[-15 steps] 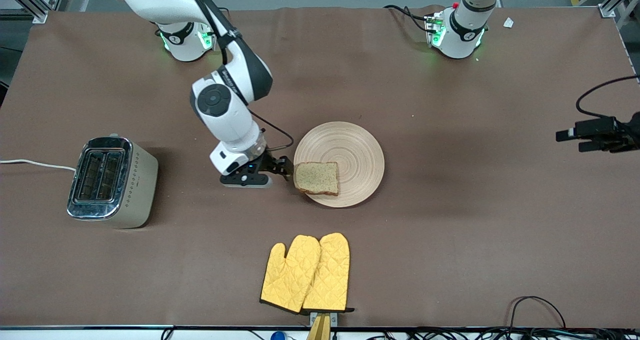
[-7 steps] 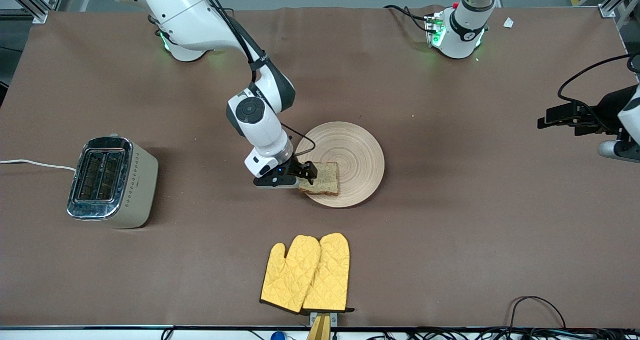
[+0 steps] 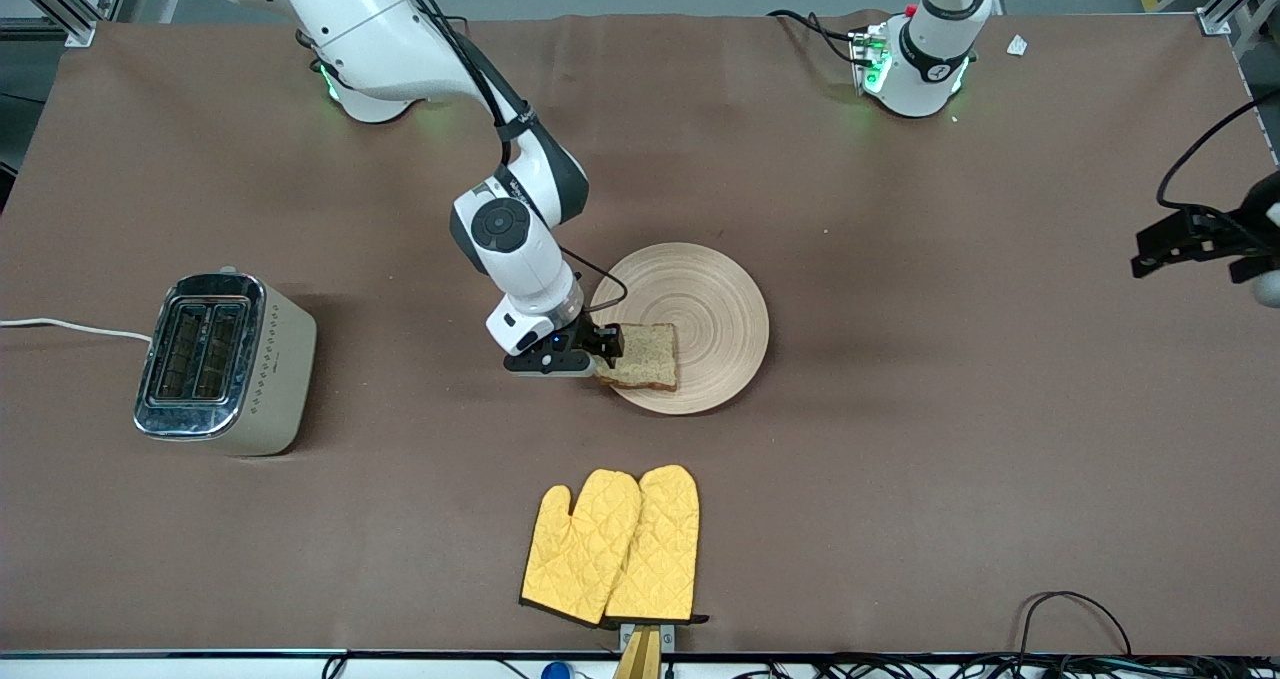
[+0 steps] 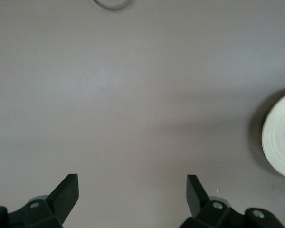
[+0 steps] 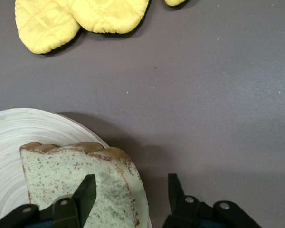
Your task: Move plate and put bread in toaster
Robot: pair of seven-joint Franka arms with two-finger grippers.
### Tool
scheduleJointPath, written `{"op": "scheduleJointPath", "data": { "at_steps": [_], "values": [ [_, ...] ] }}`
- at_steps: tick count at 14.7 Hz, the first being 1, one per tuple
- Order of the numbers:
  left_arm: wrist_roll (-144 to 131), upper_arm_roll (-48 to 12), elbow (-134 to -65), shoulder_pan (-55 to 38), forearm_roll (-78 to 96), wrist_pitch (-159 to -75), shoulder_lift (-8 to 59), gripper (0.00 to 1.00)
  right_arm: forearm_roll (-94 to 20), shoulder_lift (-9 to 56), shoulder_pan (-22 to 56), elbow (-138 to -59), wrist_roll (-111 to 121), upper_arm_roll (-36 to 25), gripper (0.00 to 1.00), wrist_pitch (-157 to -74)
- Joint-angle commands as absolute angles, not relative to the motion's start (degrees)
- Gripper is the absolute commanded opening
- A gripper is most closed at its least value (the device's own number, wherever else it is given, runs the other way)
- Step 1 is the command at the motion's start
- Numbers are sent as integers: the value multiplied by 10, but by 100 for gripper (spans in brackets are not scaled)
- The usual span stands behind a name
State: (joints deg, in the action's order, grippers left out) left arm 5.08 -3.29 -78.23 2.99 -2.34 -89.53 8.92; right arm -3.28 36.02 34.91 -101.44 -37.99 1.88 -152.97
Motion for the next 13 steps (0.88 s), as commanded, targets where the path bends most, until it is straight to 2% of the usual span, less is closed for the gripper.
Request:
{"op": "scheduleJointPath", "data": {
  "at_steps": [1, 4, 10, 13],
  "values": [
    [54, -20, -801, 17, -35, -916, 52, 100, -28, 336, 346, -1028, -395, 21, 65, -1489],
    [54, -16, -821, 2, -35, -910, 27, 100, -29, 331, 346, -1027, -396, 21, 57, -1479],
    [51, -24, -817, 1, -17, -844, 25, 100, -31, 326, 347, -1023, -400, 21, 53, -1460],
    [45, -31, -820, 4, -16, -852, 17, 100, -33, 326, 353, -1018, -417, 21, 46, -1460]
  ]
}}
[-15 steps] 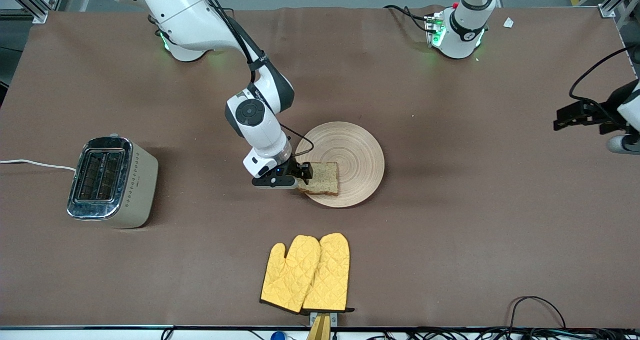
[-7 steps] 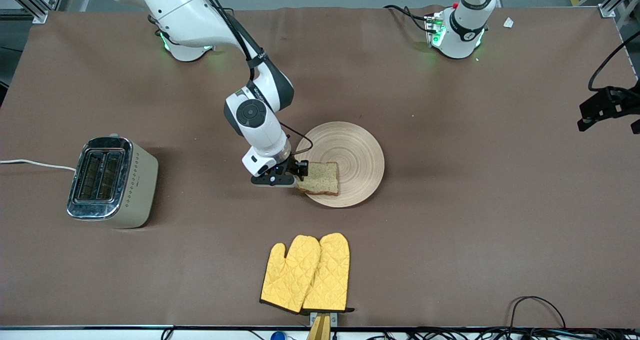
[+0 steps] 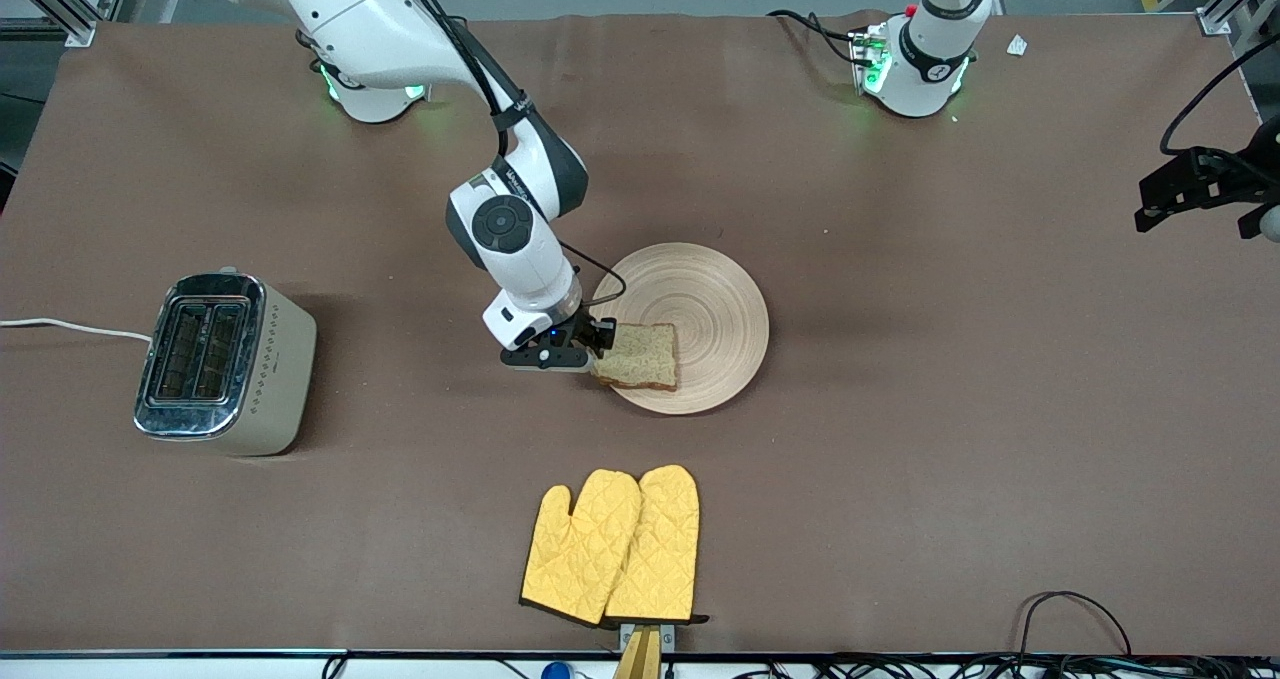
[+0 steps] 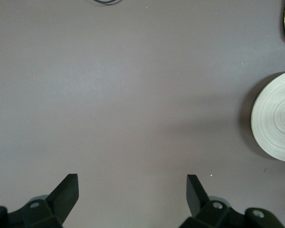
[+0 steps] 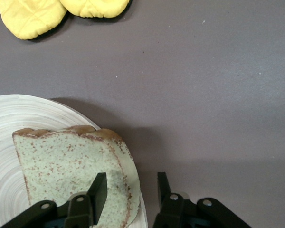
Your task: Move plate and put bread in toaster
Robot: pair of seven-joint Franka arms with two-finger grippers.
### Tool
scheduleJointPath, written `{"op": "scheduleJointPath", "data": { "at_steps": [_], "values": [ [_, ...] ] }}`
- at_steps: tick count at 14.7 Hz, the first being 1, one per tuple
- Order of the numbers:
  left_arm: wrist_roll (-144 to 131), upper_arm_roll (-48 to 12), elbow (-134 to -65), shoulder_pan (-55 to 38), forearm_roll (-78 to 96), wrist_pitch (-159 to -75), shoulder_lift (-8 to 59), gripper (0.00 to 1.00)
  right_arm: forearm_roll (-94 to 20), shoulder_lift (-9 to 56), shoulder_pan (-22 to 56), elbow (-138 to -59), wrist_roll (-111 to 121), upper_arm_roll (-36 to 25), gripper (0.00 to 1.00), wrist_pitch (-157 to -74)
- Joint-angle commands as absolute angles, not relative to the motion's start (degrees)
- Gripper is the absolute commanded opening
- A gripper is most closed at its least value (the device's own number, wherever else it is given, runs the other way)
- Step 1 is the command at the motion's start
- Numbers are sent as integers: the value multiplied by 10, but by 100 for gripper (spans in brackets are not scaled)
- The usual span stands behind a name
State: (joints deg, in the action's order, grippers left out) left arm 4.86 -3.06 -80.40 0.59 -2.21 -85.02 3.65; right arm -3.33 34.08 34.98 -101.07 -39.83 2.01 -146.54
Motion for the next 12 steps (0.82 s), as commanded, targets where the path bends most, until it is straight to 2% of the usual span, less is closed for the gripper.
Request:
{"op": "scheduleJointPath", "data": {
  "at_steps": [1, 4, 8, 12],
  "values": [
    [44, -31, -822, 4, -16, -860, 17, 100, -33, 326, 354, -1018, -417, 22, 45, -1461],
    [41, -32, -837, 0, -16, -894, 17, 100, -33, 330, 359, -1014, -427, 21, 45, -1464],
    [-4, -32, -889, 4, 8, -909, -18, 100, -34, 331, 360, -1014, -427, 21, 44, -1480],
    [-31, -54, -896, 0, 8, -908, -23, 100, -33, 332, 363, -1014, -428, 21, 43, -1482]
  ]
}}
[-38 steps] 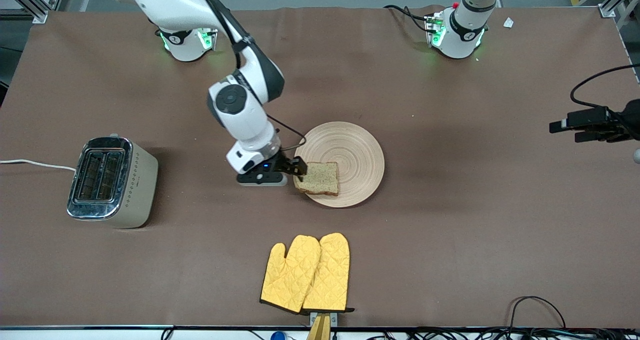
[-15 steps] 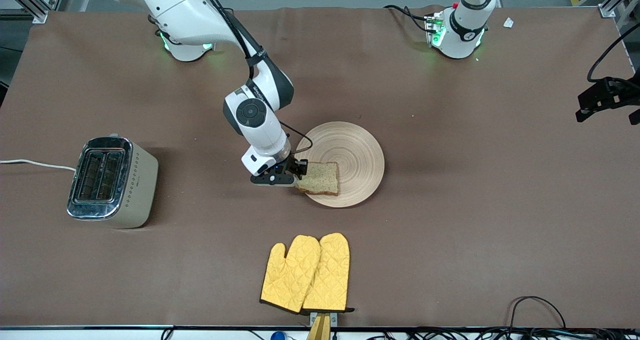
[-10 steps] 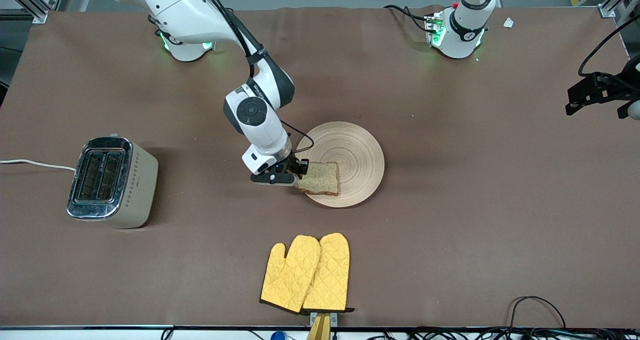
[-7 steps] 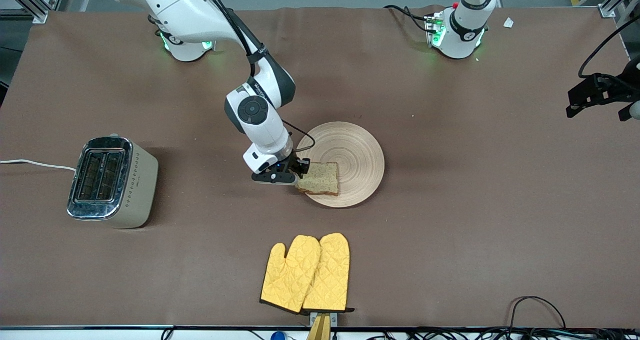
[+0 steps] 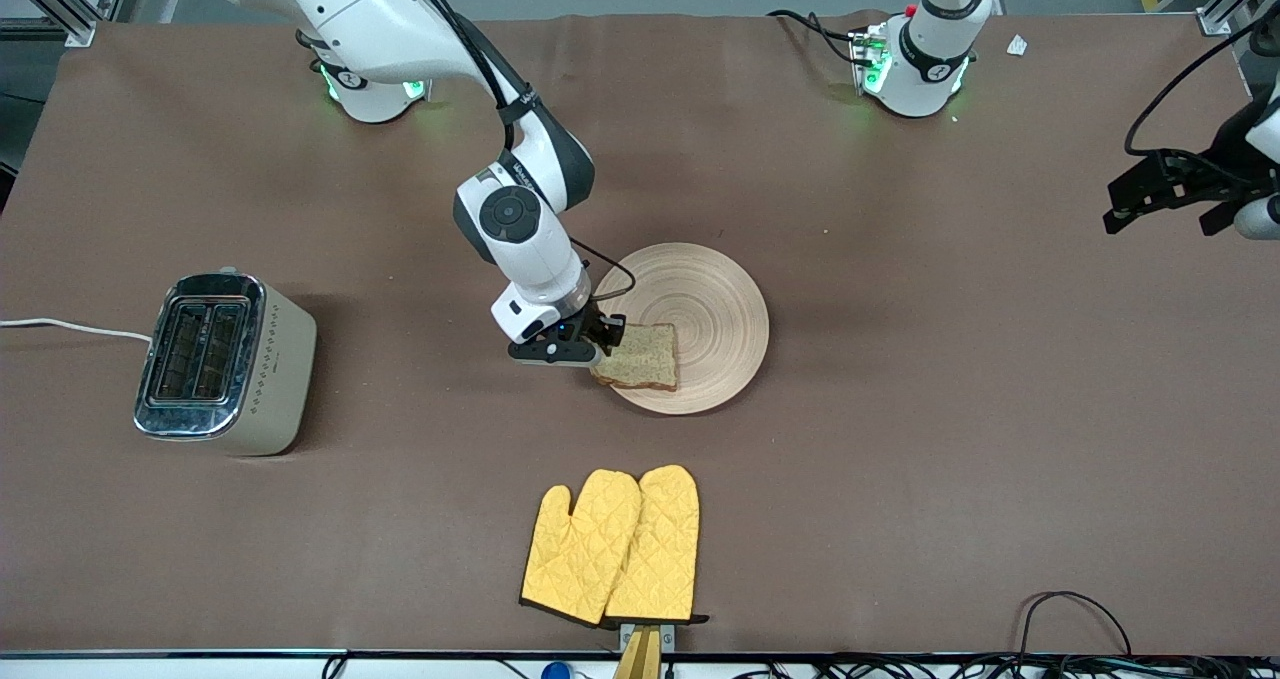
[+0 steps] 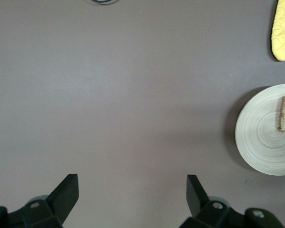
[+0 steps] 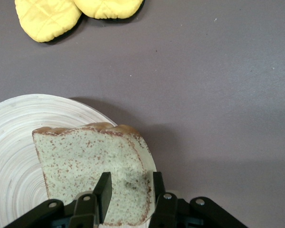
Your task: Move plate and put bread in toaster
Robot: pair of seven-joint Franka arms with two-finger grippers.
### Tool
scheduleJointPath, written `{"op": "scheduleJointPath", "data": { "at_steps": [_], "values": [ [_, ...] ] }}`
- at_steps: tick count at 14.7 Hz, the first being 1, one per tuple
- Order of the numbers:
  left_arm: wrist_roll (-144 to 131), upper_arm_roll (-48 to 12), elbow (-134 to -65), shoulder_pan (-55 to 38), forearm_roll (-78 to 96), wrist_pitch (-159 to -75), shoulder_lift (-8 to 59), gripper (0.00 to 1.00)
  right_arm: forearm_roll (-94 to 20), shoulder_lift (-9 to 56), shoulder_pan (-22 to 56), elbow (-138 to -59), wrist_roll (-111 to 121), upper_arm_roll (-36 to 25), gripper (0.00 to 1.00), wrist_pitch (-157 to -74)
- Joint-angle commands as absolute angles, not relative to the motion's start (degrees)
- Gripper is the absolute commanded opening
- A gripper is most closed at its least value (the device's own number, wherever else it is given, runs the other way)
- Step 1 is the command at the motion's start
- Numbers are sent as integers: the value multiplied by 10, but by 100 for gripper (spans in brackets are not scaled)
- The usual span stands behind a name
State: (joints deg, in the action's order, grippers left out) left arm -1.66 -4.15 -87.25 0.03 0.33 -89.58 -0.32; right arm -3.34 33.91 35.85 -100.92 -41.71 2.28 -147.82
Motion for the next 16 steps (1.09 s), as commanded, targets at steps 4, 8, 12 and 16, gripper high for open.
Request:
{"op": "scheduleJointPath", "data": {
  "at_steps": [4, 8, 12, 16],
  "values": [
    [-30, -57, -890, -2, 9, -907, -18, 100, -33, 342, 364, -1016, -428, 21, 43, -1516],
    [-31, -57, -891, -2, 9, -891, -22, 100, -32, 342, 362, -1017, -426, 20, 43, -1515],
    [-31, -57, -891, -3, 8, -896, -18, 100, -28, 342, 357, -1018, -425, 20, 43, -1512],
    [-32, -73, -890, -4, 8, -899, -18, 100, -27, 342, 357, -1020, -426, 20, 42, -1513]
  ]
}}
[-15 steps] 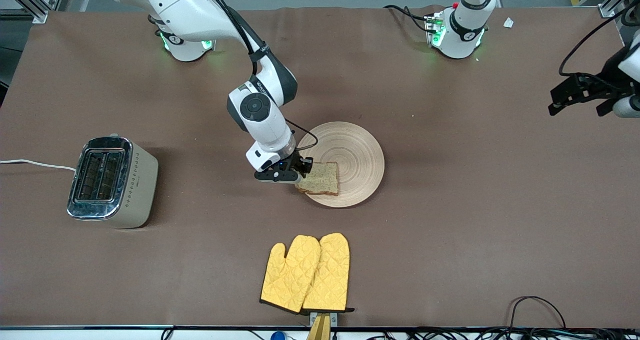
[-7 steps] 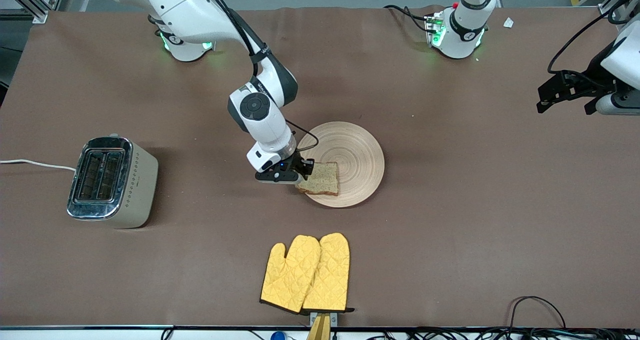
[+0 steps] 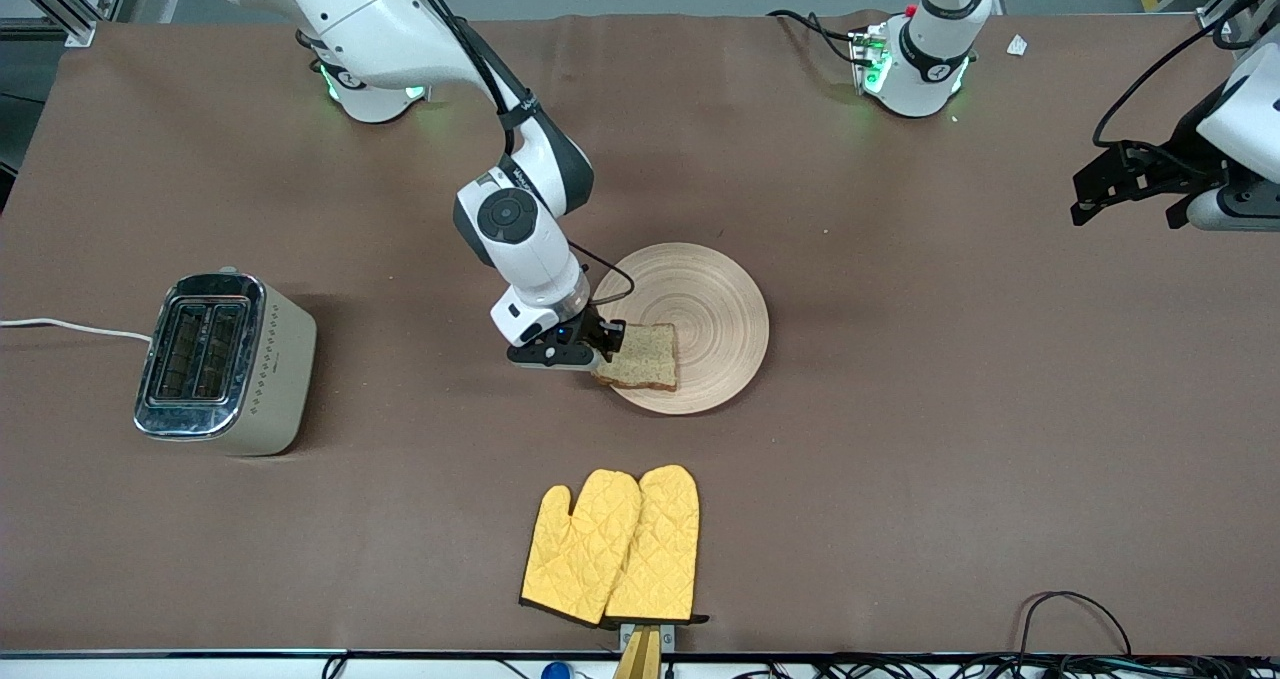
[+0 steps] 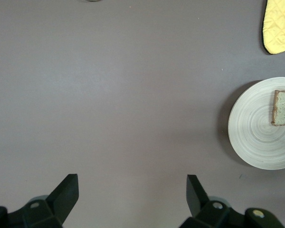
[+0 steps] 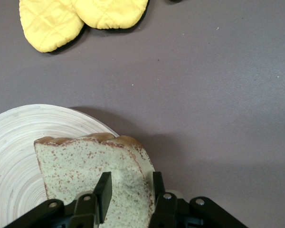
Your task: Move plate and put bread in toaster
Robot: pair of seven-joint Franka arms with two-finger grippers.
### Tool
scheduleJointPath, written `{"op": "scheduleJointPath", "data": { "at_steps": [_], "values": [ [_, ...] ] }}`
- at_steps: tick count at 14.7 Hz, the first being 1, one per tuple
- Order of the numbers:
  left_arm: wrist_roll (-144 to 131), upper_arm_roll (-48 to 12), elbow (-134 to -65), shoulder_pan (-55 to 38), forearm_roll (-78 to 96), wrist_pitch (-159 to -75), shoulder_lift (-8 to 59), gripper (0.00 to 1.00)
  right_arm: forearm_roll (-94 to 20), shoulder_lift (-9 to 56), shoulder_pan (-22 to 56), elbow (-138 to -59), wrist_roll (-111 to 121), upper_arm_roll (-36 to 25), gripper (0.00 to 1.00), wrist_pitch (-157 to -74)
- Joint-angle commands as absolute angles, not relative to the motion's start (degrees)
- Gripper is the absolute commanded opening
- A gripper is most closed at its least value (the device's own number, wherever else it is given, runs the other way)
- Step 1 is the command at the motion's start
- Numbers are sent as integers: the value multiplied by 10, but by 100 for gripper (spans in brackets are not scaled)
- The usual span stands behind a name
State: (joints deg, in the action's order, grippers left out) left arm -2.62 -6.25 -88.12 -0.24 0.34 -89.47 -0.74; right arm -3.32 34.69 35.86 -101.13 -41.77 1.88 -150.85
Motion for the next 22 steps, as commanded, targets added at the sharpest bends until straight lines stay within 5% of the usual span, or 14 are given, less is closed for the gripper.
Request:
{"op": "scheduleJointPath", "data": {
  "at_steps": [1, 14, 22],
  "values": [
    [-34, -75, -890, -4, 8, -899, -17, 100, -27, 342, 357, -1020, -427, 19, 40, -1513],
    [-63, -83, -890, -3, 8, -902, -15, 100, -23, 344, 356, -1026, -426, 17, 37, -1520],
    [-63, -83, -890, -4, 8, -902, -12, 100, 2, 346, 356, -1029, -426, 11, 20, -1530]
  ]
}}
